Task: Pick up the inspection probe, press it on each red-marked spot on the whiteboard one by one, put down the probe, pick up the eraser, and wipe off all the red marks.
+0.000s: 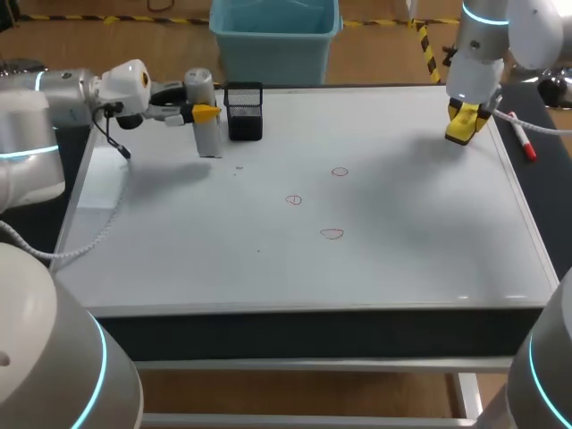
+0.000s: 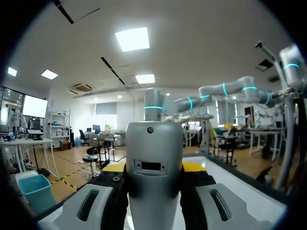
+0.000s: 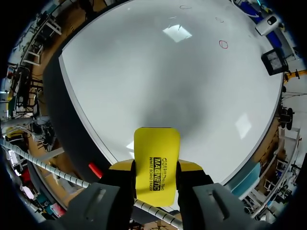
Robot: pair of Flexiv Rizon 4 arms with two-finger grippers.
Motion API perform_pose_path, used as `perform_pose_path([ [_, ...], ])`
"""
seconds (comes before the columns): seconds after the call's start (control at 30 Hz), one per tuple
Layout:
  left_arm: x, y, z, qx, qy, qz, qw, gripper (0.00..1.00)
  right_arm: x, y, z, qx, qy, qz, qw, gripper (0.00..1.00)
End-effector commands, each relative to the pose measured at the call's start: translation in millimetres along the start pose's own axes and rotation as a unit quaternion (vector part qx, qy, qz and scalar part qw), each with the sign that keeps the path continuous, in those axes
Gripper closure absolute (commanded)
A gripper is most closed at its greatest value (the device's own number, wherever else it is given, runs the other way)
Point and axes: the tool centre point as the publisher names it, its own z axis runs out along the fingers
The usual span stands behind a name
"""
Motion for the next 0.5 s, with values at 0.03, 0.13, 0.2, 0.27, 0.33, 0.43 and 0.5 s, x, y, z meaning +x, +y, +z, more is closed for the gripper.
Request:
perform_pose_path([
  [0.03, 17.7, 2.5, 12.3, 0.014, 0.007, 0.0, 1.0, 1.0, -0.6, -1.5, -1.2, -0.001, 0.003, -0.001, 1.0, 1.0],
  [0.13, 33.5, 2.0, 26.4, 0.02, 0.029, -0.002, 0.999, 1.0, -0.6, -1.5, -1.2, -0.001, 0.003, -0.001, 1.0, 1.0],
  [0.2, 43.1, 1.8, 36.6, 0.022, 0.042, -0.006, 0.999, 1.0, -0.6, -1.5, -1.2, -0.001, 0.003, -0.001, 1.0, 1.0],
  [0.27, 51.9, 1.6, 47.2, 0.022, 0.056, -0.006, 0.998, 1.0, -0.6, -1.5, -1.2, -0.001, 0.003, -0.001, 1.0, 1.0],
  [0.33, 59.6, 0.8, 57.1, 0.029, 0.066, -0.008, 0.997, 1.0, -0.6, -1.5, -1.2, -0.001, 0.003, -0.001, 1.0, 1.0],
  [0.43, 68.5, 0.8, 72.4, 0.029, 0.077, -0.009, 0.997, 1.0, -0.6, -1.5, -1.2, -0.001, 0.003, -0.001, 1.0, 1.0],
  [0.5, 72.8, 0.8, 81.6, 0.033, 0.083, -0.01, 0.996, 1.0, -0.6, -1.5, -1.2, -0.001, 0.003, -0.001, 1.0, 1.0],
])
